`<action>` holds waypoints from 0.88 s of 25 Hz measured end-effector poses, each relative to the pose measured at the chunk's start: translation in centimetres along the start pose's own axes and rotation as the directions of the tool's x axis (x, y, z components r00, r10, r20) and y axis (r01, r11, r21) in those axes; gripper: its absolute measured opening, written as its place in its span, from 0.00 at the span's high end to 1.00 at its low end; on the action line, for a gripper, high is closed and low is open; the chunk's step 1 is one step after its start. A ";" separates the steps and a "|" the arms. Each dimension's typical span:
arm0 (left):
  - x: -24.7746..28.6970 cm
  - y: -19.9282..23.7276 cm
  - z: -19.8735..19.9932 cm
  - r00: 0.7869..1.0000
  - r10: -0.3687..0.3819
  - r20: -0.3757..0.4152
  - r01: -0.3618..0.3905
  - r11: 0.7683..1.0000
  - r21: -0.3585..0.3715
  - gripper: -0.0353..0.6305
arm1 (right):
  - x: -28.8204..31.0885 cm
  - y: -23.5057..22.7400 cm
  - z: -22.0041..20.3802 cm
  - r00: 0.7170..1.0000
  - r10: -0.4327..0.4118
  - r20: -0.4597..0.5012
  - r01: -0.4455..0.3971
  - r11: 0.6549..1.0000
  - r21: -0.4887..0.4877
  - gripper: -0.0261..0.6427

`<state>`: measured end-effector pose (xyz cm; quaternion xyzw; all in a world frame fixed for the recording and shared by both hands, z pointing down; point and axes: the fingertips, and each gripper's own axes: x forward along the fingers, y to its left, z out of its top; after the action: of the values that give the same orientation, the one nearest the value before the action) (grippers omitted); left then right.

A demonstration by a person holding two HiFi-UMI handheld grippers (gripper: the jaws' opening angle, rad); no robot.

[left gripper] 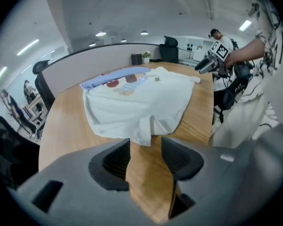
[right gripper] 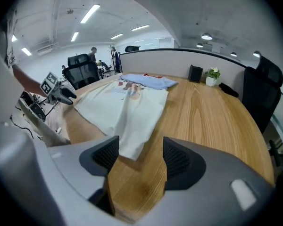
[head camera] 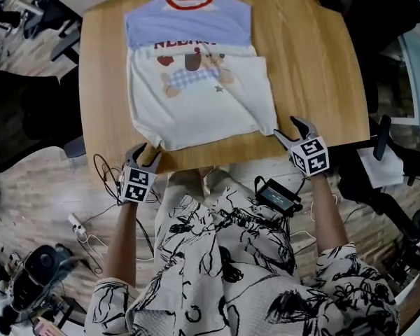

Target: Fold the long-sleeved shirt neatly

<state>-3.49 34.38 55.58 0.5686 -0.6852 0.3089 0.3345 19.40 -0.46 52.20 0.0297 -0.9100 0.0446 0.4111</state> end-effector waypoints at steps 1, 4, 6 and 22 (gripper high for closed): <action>0.6 -0.3 -0.1 1.000 0.002 -0.006 -0.002 1.000 0.028 0.62 | -0.4 0.2 -0.6 1.000 0.002 -0.007 -0.002 1.000 0.001 0.50; 1.2 -0.5 0.0 0.999 -0.040 -0.004 0.040 0.999 0.026 0.67 | -1.2 0.5 -1.8 1.000 0.000 -0.013 0.001 1.000 0.012 0.50; 1.1 -0.5 0.0 0.996 -0.088 0.004 0.088 0.996 -0.015 0.67 | -1.6 0.8 -2.2 1.000 0.004 -0.001 -0.004 0.999 0.035 0.50; -0.2 1.2 -1.7 0.979 -0.136 -0.151 0.129 0.990 -0.055 0.91 | 0.7 2.7 -2.8 0.994 0.062 -0.092 -0.076 0.986 -0.149 0.54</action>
<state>-4.50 36.07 56.32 0.5797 -0.6248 0.3135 0.4188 20.80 2.50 54.43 -0.0353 -0.8924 -0.0096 0.4498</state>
